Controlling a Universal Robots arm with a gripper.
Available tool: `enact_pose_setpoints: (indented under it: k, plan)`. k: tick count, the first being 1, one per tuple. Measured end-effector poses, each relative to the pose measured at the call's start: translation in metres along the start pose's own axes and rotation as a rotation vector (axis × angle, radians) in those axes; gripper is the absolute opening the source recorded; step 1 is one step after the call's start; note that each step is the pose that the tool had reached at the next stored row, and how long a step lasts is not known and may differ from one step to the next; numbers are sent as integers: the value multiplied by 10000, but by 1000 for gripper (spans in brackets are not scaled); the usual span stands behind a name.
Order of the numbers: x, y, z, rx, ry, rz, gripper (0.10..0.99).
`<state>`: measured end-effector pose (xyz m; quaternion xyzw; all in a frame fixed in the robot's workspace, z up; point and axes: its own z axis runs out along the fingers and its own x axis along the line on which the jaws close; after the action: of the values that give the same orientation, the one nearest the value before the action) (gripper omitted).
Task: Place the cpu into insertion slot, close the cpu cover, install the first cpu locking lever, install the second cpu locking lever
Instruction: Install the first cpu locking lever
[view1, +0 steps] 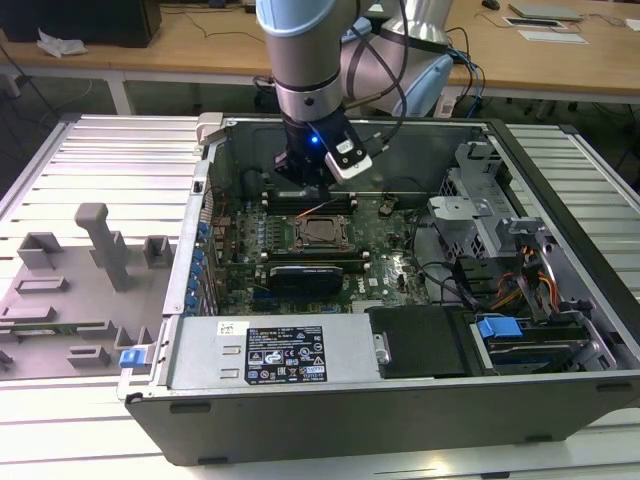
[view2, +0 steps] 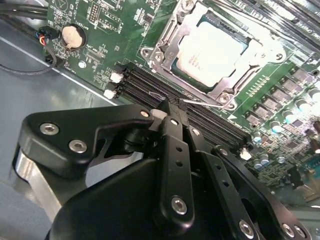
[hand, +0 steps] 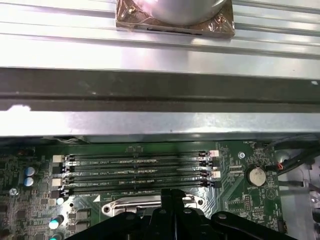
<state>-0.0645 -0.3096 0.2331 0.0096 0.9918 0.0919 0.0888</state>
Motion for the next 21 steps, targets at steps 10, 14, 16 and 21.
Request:
enact_pose_setpoints:
  k: [10, 14, 16, 21]
  plan:
    - [18, 16, 79, 178, -287, 432, 106]
    - [20, 43, 93, 205, -308, 552, 106]
    - [21, 59, 99, 216, -315, 587, 106]
    - [26, 76, 121, 299, -342, 654, 106]
